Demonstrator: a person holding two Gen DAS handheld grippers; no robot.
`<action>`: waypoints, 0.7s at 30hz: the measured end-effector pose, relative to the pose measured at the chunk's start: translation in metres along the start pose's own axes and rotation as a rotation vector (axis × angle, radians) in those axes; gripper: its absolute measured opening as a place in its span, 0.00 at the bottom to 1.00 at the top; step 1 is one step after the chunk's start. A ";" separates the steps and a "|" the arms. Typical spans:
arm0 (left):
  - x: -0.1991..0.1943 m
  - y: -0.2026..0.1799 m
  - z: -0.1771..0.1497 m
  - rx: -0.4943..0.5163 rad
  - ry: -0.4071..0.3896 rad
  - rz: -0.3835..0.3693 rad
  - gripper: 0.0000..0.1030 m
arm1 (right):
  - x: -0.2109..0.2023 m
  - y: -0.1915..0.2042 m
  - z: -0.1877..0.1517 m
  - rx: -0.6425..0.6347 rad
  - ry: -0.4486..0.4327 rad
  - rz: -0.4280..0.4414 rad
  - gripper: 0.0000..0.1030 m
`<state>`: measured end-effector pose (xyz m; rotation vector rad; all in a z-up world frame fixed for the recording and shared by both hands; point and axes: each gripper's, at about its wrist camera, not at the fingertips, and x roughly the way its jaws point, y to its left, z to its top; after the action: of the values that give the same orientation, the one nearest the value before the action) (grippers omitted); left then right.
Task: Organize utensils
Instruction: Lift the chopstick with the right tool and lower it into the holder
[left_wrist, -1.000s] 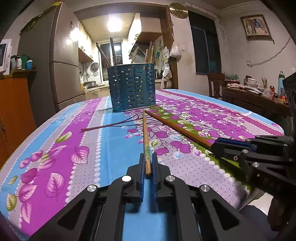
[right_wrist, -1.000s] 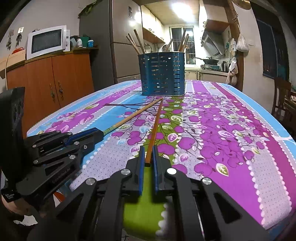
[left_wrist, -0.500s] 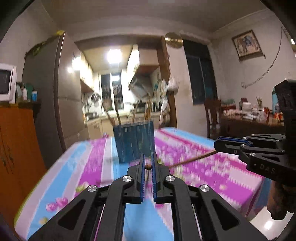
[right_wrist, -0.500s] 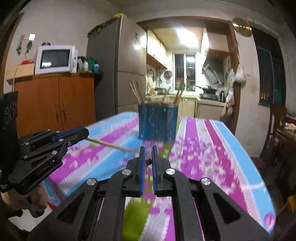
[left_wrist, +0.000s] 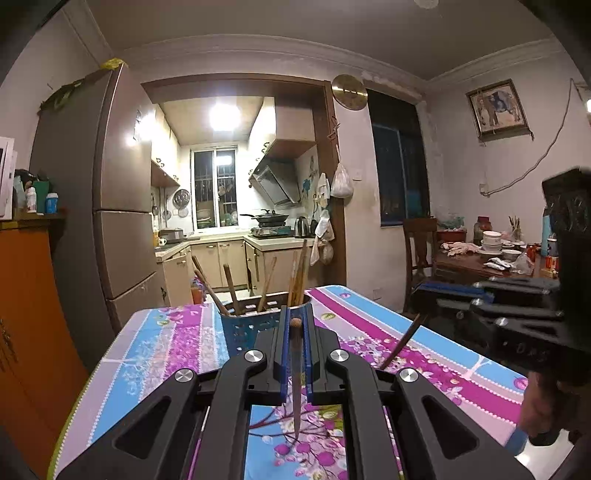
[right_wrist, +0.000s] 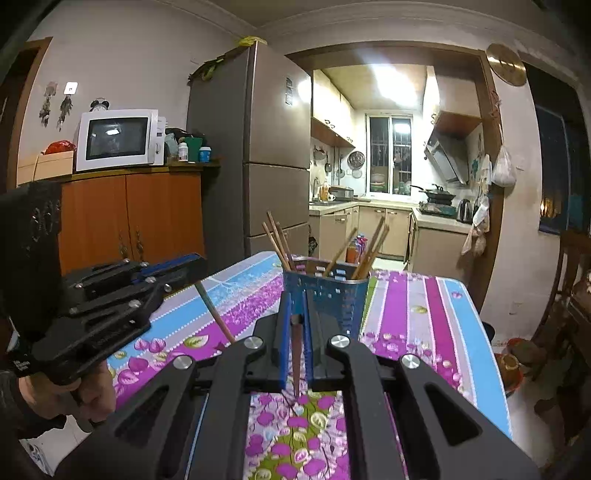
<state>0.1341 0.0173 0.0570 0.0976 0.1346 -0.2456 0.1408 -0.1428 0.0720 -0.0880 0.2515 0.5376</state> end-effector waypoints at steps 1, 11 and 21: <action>0.001 0.001 0.002 -0.001 0.002 -0.003 0.07 | 0.000 0.000 0.004 -0.006 -0.003 0.001 0.04; 0.007 0.017 0.018 -0.040 0.074 -0.019 0.07 | 0.005 -0.014 0.018 0.014 -0.002 -0.005 0.04; 0.000 0.020 0.057 -0.037 0.105 -0.024 0.07 | 0.008 -0.019 0.036 0.020 -0.031 -0.007 0.04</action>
<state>0.1460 0.0305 0.1148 0.0725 0.2449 -0.2618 0.1646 -0.1499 0.1049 -0.0611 0.2260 0.5292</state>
